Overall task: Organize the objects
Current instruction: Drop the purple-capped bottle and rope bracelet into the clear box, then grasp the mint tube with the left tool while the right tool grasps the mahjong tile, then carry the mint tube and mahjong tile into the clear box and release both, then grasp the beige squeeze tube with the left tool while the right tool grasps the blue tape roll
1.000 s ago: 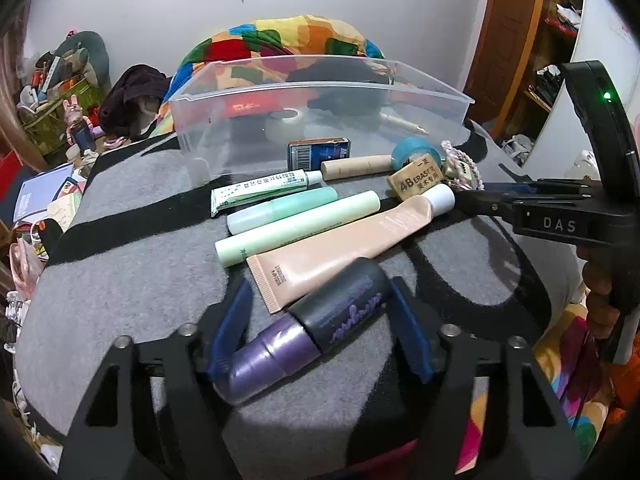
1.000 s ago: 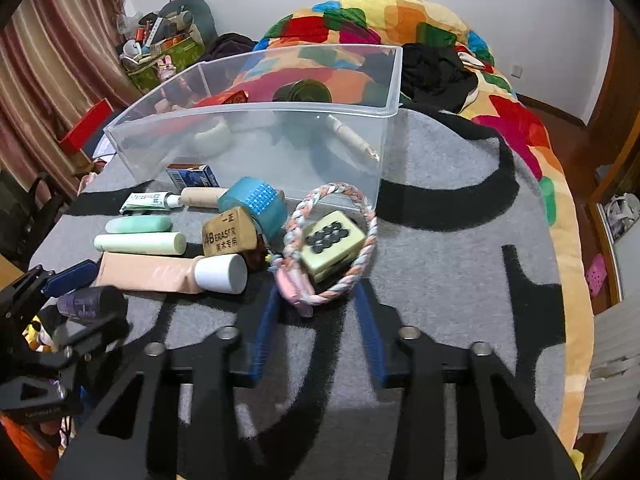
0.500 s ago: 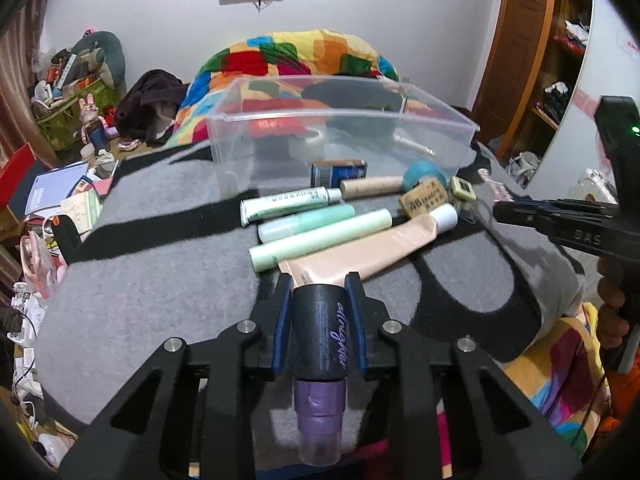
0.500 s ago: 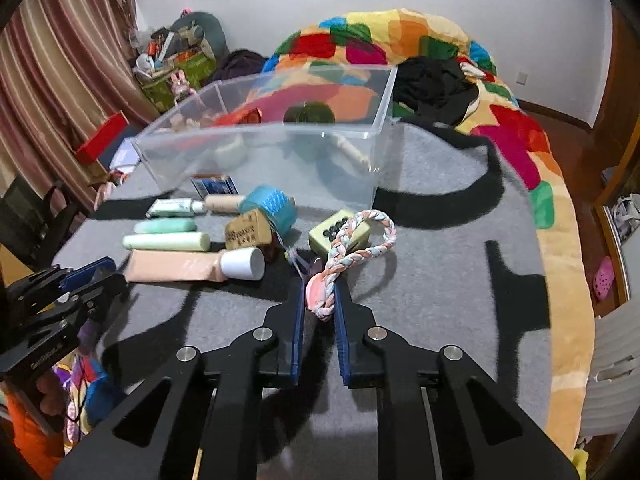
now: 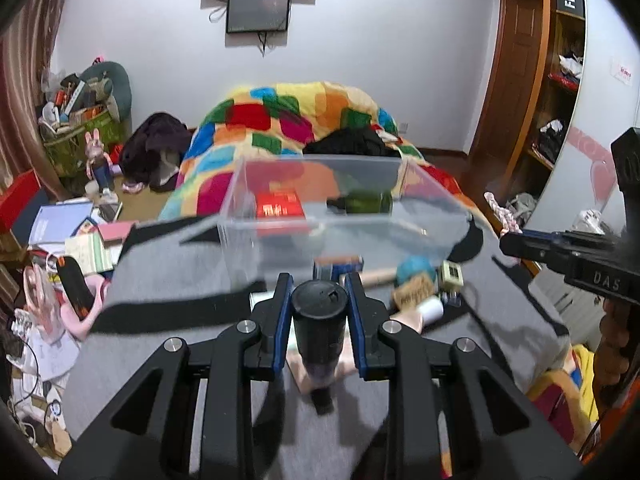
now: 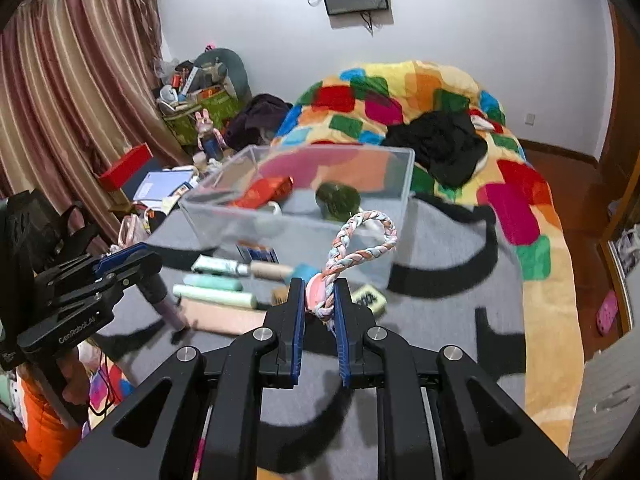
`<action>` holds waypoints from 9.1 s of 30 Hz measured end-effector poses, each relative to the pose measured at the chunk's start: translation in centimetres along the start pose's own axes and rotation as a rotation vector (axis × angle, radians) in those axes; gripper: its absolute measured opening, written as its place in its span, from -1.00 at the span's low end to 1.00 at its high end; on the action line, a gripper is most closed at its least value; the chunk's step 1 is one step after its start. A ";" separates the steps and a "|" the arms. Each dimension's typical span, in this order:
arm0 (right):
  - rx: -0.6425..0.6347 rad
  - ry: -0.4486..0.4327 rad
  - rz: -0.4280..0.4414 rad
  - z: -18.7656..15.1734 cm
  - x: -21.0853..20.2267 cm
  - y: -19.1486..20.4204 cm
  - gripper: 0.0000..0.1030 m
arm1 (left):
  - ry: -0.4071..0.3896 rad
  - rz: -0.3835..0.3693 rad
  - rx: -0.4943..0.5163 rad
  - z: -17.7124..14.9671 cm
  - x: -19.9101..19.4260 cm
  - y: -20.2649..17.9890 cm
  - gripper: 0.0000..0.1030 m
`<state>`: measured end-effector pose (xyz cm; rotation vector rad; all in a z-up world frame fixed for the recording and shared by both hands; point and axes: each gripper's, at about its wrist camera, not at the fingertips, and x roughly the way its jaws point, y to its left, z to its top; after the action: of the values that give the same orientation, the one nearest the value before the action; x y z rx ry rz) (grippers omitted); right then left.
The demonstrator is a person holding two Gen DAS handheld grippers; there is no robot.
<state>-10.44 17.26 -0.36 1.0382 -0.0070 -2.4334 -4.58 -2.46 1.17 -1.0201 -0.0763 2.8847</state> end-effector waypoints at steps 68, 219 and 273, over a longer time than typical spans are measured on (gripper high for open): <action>-0.012 0.080 -0.048 5.8 7.7 -1.1 0.18 | 0.040 -0.006 0.015 5.4 5.4 1.8 0.68; -0.021 0.121 -0.109 6.3 11.9 -0.8 -0.15 | 0.162 -0.047 0.002 6.1 11.6 0.8 -0.71; -0.055 0.185 0.009 -0.5 9.4 1.9 -0.68 | 0.267 -0.048 0.122 -3.2 8.5 -0.9 0.41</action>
<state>-14.80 11.54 -6.74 1.2315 0.1168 -2.3070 -9.12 -0.71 -6.57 -1.3457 0.0896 2.6453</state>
